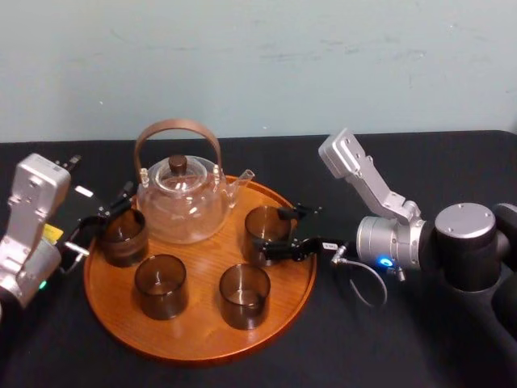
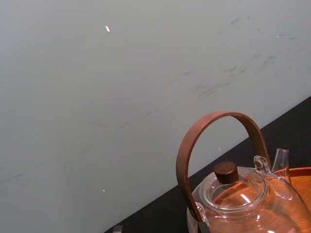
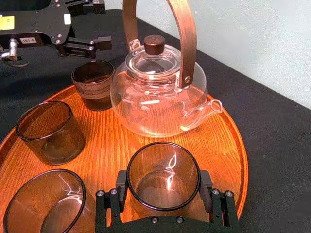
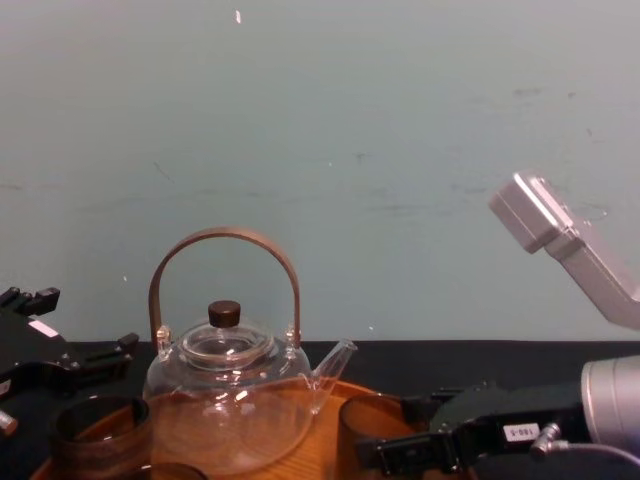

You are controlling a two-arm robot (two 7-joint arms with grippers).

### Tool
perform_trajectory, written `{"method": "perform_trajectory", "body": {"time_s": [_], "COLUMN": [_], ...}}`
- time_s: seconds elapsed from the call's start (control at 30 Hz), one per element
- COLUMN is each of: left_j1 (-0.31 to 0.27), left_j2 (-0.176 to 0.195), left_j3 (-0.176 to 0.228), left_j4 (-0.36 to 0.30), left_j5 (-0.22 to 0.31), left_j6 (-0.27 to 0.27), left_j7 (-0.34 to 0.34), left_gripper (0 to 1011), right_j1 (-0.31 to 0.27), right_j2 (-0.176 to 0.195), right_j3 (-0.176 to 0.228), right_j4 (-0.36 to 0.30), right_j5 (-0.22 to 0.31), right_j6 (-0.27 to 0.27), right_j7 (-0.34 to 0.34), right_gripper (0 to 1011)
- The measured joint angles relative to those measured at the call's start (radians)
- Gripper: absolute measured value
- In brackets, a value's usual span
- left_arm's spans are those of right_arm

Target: Pick up the glass from the table and place it on the tray.

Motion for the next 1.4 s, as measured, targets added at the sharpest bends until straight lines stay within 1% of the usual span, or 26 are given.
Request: {"method": "perform_trajectory", "body": {"time_s": [0.53, 0.63, 0.7, 0.73, 1.4], "left_j1": [0.0, 0.0, 0.0, 0.0, 0.0], "left_j2": [0.0, 0.0, 0.0, 0.0, 0.0], "left_j3": [0.0, 0.0, 0.0, 0.0, 0.0], "left_j4": [0.0, 0.0, 0.0, 0.0, 0.0], "left_j5": [0.0, 0.0, 0.0, 0.0, 0.0], "left_j6": [0.0, 0.0, 0.0, 0.0, 0.0], "left_j7": [0.0, 0.0, 0.0, 0.0, 0.0], "left_gripper": [1001, 1001, 1002, 1001, 1001], "right_j1": [-0.002, -0.002, -0.001, -0.001, -0.001], "right_j2": [-0.002, -0.001, -0.001, -0.001, -0.001], "right_j3": [0.001, 0.001, 0.001, 0.001, 0.001], "right_j4": [0.001, 0.001, 0.001, 0.001, 0.0], "right_j5": [-0.005, -0.004, -0.004, -0.004, -0.003], "right_j6": [0.003, 0.003, 0.003, 0.003, 0.003], "right_j7": [-0.005, -0.005, -0.005, -0.005, -0.004], "right_gripper": [898, 946, 999, 1002, 1002]}}
